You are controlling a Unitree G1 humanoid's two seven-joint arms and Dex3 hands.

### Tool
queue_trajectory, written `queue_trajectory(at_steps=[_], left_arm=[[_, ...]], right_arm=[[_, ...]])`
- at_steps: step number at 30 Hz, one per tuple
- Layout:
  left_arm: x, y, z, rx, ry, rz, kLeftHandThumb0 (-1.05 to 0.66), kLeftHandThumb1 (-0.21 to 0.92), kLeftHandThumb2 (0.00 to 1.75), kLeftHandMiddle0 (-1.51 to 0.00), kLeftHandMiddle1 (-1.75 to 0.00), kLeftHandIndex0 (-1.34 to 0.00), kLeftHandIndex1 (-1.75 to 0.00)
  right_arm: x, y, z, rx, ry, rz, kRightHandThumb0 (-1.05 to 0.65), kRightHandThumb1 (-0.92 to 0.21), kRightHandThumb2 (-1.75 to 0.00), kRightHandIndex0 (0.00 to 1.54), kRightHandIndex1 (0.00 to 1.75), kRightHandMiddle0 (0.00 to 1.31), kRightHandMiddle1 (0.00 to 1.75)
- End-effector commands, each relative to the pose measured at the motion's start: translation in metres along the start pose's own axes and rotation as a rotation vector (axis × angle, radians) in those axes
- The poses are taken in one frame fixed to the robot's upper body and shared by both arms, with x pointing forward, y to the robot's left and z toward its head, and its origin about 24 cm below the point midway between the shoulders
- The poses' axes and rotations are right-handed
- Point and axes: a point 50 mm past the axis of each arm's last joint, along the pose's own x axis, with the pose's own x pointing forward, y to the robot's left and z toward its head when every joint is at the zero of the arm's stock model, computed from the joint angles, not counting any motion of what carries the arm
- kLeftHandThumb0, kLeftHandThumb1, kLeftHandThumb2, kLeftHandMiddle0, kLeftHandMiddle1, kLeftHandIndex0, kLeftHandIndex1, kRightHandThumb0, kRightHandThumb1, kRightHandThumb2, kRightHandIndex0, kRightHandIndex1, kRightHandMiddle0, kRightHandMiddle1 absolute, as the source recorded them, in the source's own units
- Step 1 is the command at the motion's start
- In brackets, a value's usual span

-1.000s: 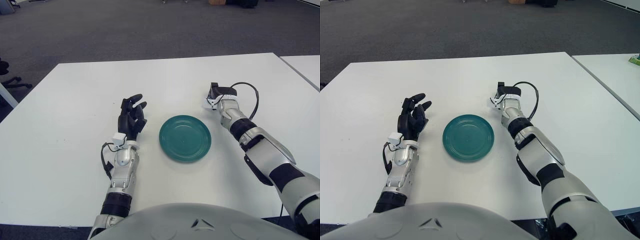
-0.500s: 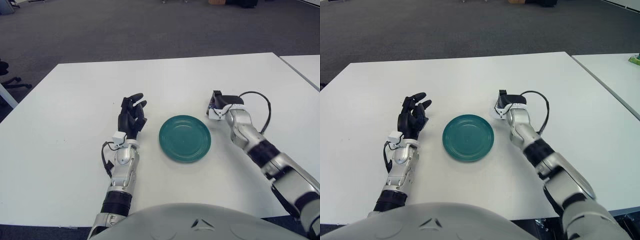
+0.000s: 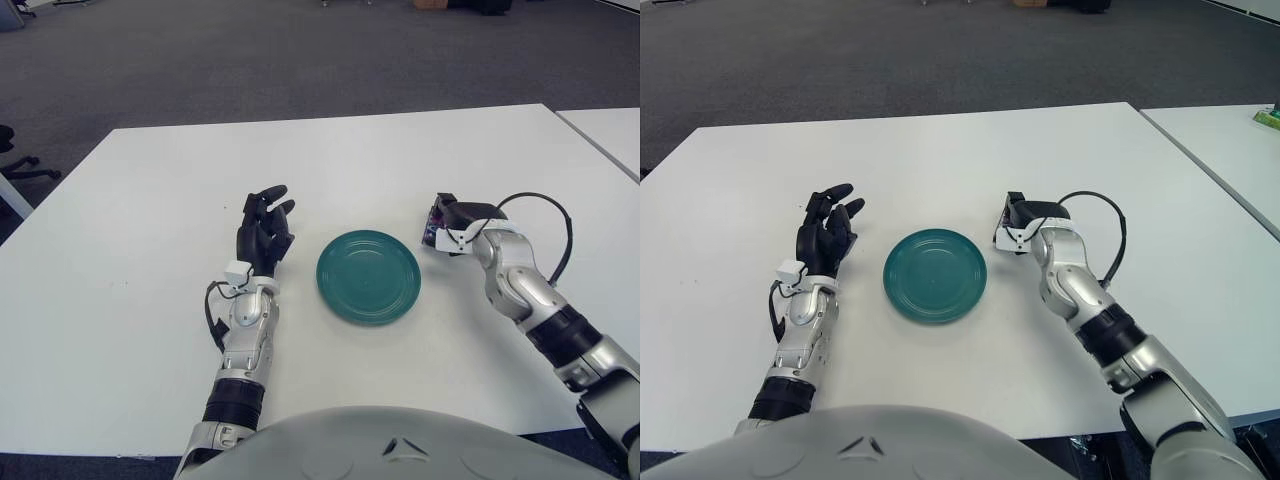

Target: Put the gum into the plate.

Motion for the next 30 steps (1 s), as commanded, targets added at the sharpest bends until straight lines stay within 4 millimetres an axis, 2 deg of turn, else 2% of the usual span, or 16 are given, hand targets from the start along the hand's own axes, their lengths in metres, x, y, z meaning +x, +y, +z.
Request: queue_trajectory(at_steps=[1,7,11,16,19,30], left_arm=[[0.005,-0.012,0.001,-0.059,-0.003,-0.006,-0.73,0.92,0.65,-0.37,-0.93,-0.33,-1.19],[0.006,-0.010,0.000,-0.064,0.000,-0.011,-0.74,0.92,0.65,-0.36,-0.92,-0.31,-1.18],[0.006,-0.010,0.000,-0.066,0.001,-0.013,-0.73,0.92,0.65,-0.36,-0.91,-0.31,-1.18],[0.006,-0.011,0.001,-0.059,-0.006,-0.011,-0.74,0.92,0.65,-0.37,-0.91,-0.32,-1.19],[0.005,-0.010,0.001,-0.059,-0.008,-0.011,-0.74,0.92,0.66,-0.37,-0.92,-0.32,-1.19],[0.003,-0.008,0.002,-0.062,-0.010,-0.020,-0.72,0.92,0.65,-0.39,-0.94,-0.35,-1.20]], right_arm=[[-0.004,0.000,-0.003,-0.001,-0.004,0.013,-0.87,-0.92,-0.65,0.62,1.41,0.07,1.12],[-0.003,-0.001,-0.008,-0.002,-0.013,-0.021,-0.88,-0.92,-0.65,0.62,1.28,0.06,1.09],[0.003,-0.003,-0.011,-0.011,-0.019,-0.072,-0.87,-0.92,-0.65,0.53,1.15,0.03,1.09],[0.006,-0.003,-0.010,-0.013,-0.025,-0.100,-0.87,-0.92,-0.65,0.45,0.87,0.00,1.02],[0.006,-0.003,-0.008,-0.009,-0.028,-0.104,-0.87,-0.92,-0.66,0.44,0.78,0.00,0.99],[0.003,-0.003,-0.002,0.019,-0.048,-0.113,-0.85,-0.92,-0.68,0.43,0.69,0.00,0.93]])
